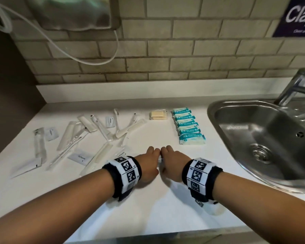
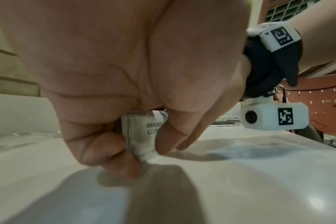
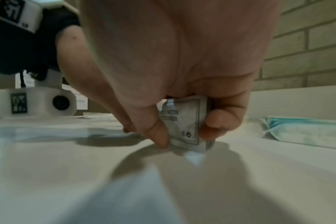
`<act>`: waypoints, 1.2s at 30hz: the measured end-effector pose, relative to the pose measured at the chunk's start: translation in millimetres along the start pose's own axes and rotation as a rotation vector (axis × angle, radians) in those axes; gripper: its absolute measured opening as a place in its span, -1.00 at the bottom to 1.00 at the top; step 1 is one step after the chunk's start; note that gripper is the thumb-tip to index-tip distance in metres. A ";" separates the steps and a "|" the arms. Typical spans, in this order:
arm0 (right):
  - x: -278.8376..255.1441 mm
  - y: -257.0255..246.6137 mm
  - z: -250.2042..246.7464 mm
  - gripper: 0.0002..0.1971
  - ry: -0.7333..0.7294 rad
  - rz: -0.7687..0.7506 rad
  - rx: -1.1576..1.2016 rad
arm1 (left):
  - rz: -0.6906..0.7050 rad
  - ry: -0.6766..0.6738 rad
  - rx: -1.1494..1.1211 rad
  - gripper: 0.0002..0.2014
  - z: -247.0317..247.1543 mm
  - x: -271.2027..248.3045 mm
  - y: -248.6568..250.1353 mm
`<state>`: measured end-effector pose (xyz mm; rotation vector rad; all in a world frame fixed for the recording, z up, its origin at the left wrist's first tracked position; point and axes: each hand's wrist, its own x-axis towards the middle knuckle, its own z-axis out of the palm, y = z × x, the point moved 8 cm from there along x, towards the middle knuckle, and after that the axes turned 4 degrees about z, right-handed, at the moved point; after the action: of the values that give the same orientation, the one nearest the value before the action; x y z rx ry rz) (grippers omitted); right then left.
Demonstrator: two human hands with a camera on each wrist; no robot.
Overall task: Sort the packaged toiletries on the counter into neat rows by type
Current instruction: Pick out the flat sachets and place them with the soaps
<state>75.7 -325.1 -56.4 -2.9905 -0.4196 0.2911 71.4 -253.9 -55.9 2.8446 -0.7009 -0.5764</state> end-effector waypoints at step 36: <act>65.6 57.2 -71.5 -0.66 -0.291 0.180 0.420 | -0.126 0.211 -0.522 -0.55 -61.6 43.1 -59.8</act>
<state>167.1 -367.0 -5.6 -2.5776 -0.0922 0.7356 156.2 -218.3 -28.1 2.4182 -0.2818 -0.3944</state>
